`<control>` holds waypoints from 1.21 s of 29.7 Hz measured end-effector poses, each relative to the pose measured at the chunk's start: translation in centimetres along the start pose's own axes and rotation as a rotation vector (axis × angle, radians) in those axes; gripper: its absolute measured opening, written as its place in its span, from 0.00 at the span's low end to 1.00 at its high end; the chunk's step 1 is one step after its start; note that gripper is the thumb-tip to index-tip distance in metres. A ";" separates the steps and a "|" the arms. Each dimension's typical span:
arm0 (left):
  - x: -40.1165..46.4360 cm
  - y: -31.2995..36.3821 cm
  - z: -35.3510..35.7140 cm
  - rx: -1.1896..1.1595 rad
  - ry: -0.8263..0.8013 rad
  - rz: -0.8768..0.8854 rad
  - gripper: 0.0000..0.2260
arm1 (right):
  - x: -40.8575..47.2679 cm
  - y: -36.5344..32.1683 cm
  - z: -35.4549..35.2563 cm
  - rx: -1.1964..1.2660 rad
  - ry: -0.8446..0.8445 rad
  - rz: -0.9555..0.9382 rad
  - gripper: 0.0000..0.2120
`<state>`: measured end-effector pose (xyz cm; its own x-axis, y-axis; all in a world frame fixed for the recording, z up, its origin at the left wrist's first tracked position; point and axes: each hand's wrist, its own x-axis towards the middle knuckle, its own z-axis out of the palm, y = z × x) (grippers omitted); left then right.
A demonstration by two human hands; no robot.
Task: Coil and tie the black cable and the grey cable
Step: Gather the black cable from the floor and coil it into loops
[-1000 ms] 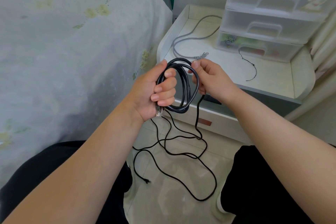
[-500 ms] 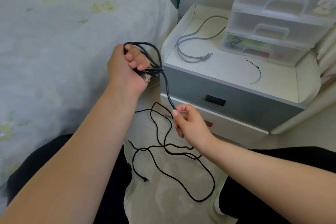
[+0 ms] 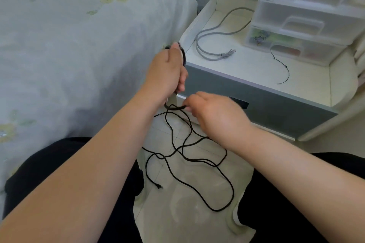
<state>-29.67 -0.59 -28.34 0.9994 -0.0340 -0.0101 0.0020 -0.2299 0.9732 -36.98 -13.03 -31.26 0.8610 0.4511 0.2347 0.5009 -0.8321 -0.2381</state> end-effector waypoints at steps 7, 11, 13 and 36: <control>0.0 -0.2 0.0 0.066 -0.180 -0.070 0.18 | 1.1 1.8 -3.0 0.059 0.055 0.033 0.13; -0.4 0.0 0.3 -0.002 -0.305 -0.208 0.20 | 1.3 2.0 -3.3 0.053 0.091 0.016 0.12; -0.6 0.0 0.4 0.026 -0.368 -0.238 0.23 | 1.6 2.4 -3.5 0.067 0.088 0.059 0.12; -2.0 0.2 -1.0 -0.403 -0.909 -0.322 0.22 | 2.1 9.0 -5.3 0.765 -0.025 0.323 0.09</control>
<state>-31.62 0.45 -27.89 0.5465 -0.7861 -0.2887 0.4420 -0.0221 0.8967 -31.13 -21.33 -27.89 0.9698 0.2424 0.0265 0.1428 -0.4767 -0.8674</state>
